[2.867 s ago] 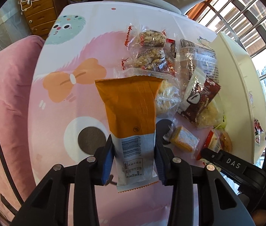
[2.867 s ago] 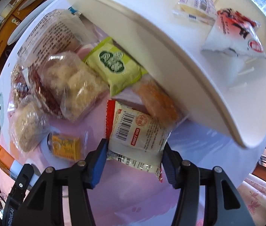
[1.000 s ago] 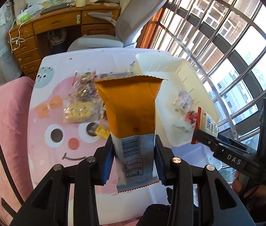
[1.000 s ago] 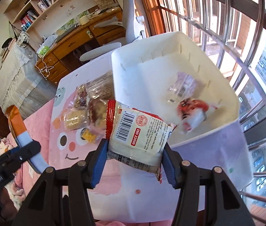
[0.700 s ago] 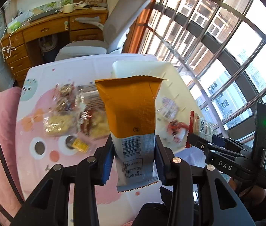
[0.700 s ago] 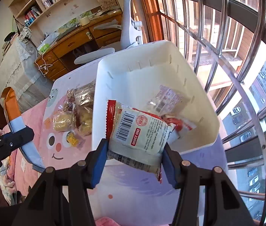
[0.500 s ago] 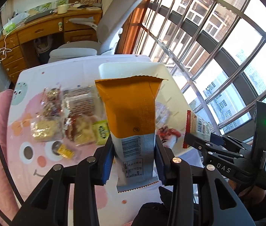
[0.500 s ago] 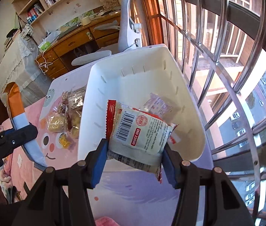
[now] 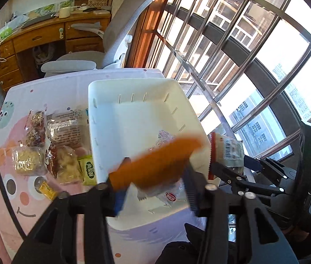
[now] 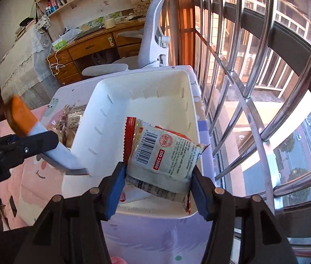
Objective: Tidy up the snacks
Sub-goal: 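Carry both packets over the white tray and open both grippers to drop them, then withdraw both grippers from the tray back toward the snack pile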
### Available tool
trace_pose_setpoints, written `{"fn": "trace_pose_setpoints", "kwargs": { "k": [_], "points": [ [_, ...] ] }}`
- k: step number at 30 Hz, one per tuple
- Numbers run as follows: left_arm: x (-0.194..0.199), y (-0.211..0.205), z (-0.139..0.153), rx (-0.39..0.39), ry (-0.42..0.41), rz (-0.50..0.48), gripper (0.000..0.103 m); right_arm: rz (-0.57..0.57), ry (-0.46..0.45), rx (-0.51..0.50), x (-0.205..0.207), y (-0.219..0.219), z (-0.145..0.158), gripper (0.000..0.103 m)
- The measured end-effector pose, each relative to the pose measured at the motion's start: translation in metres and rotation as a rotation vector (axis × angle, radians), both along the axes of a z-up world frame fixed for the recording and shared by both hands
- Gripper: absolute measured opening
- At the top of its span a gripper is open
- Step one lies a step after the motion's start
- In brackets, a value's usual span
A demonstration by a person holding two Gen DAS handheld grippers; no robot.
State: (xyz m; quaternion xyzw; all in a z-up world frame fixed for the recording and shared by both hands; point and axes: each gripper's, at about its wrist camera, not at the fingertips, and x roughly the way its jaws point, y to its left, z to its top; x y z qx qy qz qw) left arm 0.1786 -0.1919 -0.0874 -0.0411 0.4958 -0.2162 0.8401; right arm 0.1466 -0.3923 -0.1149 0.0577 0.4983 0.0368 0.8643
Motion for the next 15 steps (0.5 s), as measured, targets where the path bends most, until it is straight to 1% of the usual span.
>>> {"fn": "trace_pose_setpoints", "kwargs": {
  "k": [1, 3, 7, 15],
  "points": [
    [0.000, -0.001, 0.000, 0.004, -0.004, 0.007, 0.061, -0.003, 0.008, -0.004, 0.002, -0.001, -0.002, 0.061],
    [-0.001, -0.002, -0.001, 0.009, -0.006, 0.009, 0.061, -0.007, 0.023, -0.006, 0.004, -0.003, -0.004, 0.061],
    [-0.001, 0.001, -0.005, 0.040, 0.020, 0.036, 0.070, -0.015, 0.045, 0.009, 0.006, -0.006, -0.007, 0.065],
    [-0.010, 0.029, -0.015, 0.082, 0.063, 0.099, 0.070, -0.013, 0.078, 0.055, 0.007, 0.007, -0.012, 0.067]
  ]
}}
